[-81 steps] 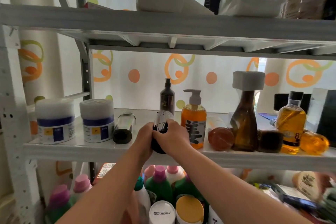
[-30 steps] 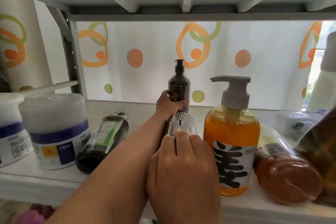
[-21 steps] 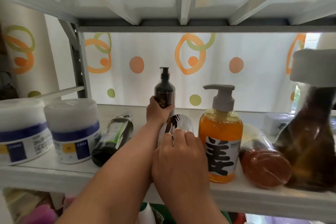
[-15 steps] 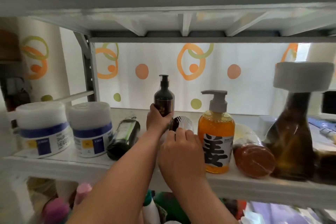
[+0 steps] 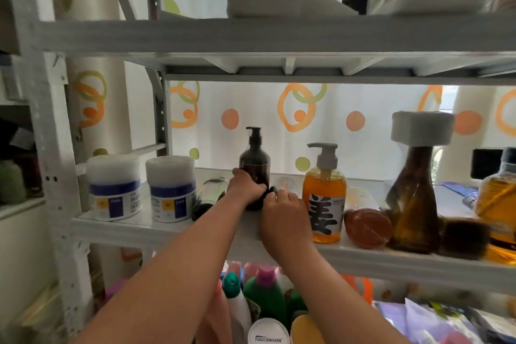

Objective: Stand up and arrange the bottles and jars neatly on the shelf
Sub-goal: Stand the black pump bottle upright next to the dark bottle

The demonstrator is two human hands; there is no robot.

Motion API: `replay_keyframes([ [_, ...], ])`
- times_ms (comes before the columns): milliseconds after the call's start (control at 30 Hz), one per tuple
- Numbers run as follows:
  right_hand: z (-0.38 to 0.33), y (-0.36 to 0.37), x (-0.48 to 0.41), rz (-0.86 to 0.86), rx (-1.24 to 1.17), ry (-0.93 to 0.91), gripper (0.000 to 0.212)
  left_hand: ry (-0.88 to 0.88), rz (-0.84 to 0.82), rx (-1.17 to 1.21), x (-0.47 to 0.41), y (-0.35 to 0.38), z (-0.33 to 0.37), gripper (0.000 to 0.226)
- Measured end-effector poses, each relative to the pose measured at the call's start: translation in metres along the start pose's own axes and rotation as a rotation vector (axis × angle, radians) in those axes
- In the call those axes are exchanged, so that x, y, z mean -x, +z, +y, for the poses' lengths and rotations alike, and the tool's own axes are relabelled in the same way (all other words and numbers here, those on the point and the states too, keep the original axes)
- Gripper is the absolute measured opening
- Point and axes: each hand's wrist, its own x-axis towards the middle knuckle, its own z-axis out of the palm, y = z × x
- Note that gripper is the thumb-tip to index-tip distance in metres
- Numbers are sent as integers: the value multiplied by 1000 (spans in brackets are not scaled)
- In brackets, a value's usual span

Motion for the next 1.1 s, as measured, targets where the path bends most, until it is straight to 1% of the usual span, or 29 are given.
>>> replay_keyframes([
  [67, 0, 3, 0, 3, -11, 14, 35, -23, 55, 121, -3, 2, 3, 91],
  [133, 0, 6, 1, -8, -1, 29, 40, 46, 167, 156, -6, 1, 5, 98],
  [200, 1, 7, 1, -35, 9, 41, 45, 133, 212, 104, -9, -3, 7, 92],
  [267, 2, 7, 1, -47, 11, 41, 45, 189, 177, 6, -11, -9, 8, 80],
  [333, 1, 5, 1, -51, 9, 44, 45, 216, 124, -64, -9, -19, 8, 76],
  [433, 1, 4, 1, -67, 19, 52, 45, 269, 50, -99, -5, -33, 4, 71],
  [567, 0, 4, 3, -81, 38, 55, 46, 338, -58, -109, 6, -51, -2, 56],
  [667, 1, 5, 5, -69, 34, 49, 47, 372, -100, -141, 15, -62, -3, 50],
  [867, 3, 3, 9, -59, -9, 36, 47, 386, -135, -114, 33, -74, -6, 47],
  [967, 6, 4, 8, -73, -37, 32, 49, 384, -167, -64, 38, -76, -7, 45],
  [1033, 9, 6, 7, -89, -25, 25, 55, 384, -159, -65, 41, -75, -8, 46],
  [1100, 11, 7, 6, -97, 47, -7, 65, 376, -126, -60, 43, -71, -10, 52],
])
